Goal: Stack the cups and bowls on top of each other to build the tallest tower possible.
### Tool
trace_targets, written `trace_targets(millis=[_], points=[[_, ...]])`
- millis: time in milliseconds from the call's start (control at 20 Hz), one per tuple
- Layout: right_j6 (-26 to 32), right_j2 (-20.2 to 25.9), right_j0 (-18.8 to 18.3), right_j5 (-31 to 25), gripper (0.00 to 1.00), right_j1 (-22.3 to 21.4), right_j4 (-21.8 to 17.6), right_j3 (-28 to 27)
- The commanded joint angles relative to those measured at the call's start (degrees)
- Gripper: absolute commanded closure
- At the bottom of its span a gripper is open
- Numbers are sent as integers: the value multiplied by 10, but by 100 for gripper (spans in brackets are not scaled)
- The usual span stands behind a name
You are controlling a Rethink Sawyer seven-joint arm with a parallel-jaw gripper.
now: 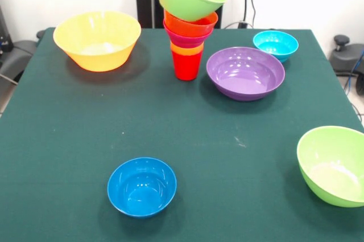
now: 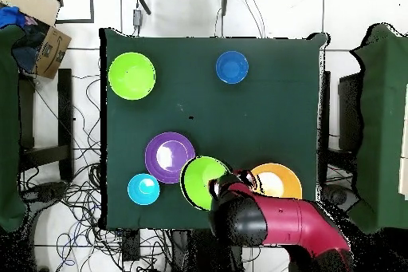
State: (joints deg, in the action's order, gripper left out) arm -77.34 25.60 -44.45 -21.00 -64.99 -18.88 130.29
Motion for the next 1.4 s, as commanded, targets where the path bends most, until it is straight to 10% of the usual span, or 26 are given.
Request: trace_targets(millis=[50, 1400], points=[[-64, 0, 2, 28, 100, 44, -14, 38], [-47, 70, -48, 21, 100, 73, 21, 63]])
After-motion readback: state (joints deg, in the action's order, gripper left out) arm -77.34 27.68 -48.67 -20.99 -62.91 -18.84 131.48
